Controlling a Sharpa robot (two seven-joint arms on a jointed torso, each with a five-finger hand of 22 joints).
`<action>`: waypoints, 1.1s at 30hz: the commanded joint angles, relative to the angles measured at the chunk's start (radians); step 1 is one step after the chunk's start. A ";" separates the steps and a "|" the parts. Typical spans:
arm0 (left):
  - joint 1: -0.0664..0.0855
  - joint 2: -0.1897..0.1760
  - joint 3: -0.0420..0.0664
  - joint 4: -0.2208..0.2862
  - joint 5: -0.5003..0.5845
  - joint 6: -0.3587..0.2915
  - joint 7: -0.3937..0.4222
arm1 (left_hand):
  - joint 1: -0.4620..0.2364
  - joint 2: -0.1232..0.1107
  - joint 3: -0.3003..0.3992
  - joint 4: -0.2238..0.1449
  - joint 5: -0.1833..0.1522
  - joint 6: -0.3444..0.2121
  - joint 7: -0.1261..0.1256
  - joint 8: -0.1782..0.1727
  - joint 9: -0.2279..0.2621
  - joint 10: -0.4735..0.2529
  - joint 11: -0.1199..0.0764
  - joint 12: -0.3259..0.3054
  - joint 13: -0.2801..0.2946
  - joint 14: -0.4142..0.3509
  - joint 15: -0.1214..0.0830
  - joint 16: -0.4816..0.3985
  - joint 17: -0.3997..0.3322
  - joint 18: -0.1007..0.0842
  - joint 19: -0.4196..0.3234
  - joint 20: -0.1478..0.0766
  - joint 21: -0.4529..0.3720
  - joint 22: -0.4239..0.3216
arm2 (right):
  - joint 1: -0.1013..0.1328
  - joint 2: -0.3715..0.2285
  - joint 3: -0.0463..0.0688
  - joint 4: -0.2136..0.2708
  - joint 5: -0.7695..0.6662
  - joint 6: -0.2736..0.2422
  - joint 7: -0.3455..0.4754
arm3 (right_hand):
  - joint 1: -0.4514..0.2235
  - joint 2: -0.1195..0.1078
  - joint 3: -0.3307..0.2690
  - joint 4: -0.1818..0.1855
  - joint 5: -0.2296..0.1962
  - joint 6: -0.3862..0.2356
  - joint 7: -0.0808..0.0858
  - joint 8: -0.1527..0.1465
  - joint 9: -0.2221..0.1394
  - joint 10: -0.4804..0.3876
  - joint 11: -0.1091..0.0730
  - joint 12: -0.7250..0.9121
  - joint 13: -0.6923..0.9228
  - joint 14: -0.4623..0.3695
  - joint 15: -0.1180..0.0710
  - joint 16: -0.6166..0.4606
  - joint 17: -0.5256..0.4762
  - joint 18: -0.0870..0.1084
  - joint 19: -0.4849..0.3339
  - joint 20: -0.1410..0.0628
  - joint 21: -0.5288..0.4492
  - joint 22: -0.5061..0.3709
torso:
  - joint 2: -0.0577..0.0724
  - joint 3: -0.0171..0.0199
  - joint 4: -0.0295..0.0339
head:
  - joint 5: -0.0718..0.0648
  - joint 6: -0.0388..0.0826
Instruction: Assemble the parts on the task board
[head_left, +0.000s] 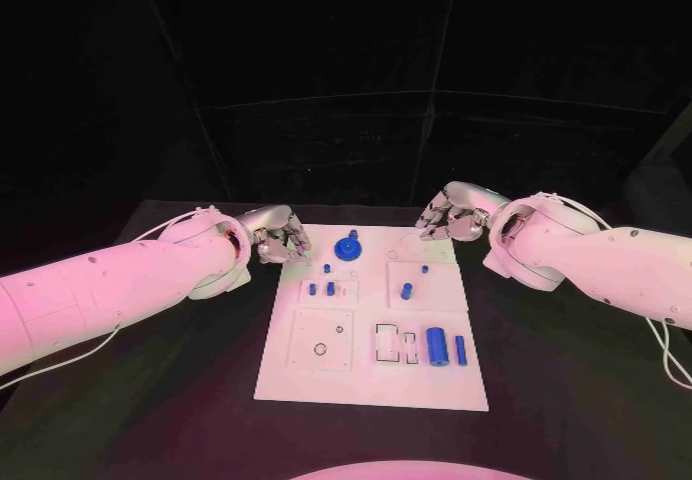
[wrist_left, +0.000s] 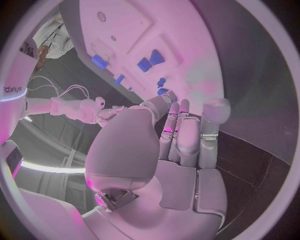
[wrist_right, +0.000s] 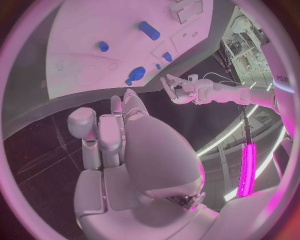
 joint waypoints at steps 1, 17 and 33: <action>0.002 -0.025 0.000 0.035 0.376 -0.126 0.216 | -0.003 0.009 0.001 0.008 0.001 0.005 -0.002 0.006 -0.003 0.004 0.001 0.007 0.000 -0.054 -0.001 -0.073 -0.113 0.036 -0.066 0.001 -0.133 -0.095 | -0.005 -0.007 -0.001 0.011 -0.183 0.029 -0.014 | 0.008 -0.002 0.007 0.000 -0.015 0.006 0.001 -0.006 -0.002 0.010 0.001 -0.016 -0.022 0.034 -0.004 0.006 0.003 -0.016 0.006 0.002 0.006 0.007 | 0.002 -0.0003 -0.0007 | -0.017 0.006; -0.001 -0.124 -0.003 0.120 1.069 0.044 0.433 | 0.029 0.023 0.008 -0.024 0.017 0.007 0.007 0.013 -0.012 -0.007 0.010 0.025 -0.003 -0.291 0.012 -0.316 -0.428 0.045 -0.233 0.011 -0.279 -0.172 | -0.062 -0.001 -0.002 0.015 -0.345 0.097 -0.080 | -0.023 -0.042 0.005 0.024 -0.057 -0.044 0.014 -0.047 -0.003 -0.064 0.030 -0.107 -0.130 0.031 0.019 0.025 0.009 -0.017 0.002 0.022 0.015 0.017 | 0.001 -0.0009 -0.0017 | -0.036 0.020; -0.004 -0.137 -0.003 0.165 1.097 0.059 0.439 | 0.030 0.024 0.006 -0.025 0.019 0.007 0.008 0.013 -0.012 -0.005 0.010 0.027 -0.002 -0.290 0.011 -0.316 -0.430 0.045 -0.232 0.011 -0.279 -0.172 | -0.092 0.038 -0.002 -0.019 -0.355 0.139 -0.072 | 0.009 -0.036 0.047 0.012 -0.031 -0.040 0.019 -0.048 -0.001 -0.057 0.035 -0.126 -0.192 0.029 0.023 0.038 0.012 -0.017 0.003 0.028 0.024 0.028 | -0.001 0.0004 -0.0036 | -0.034 0.012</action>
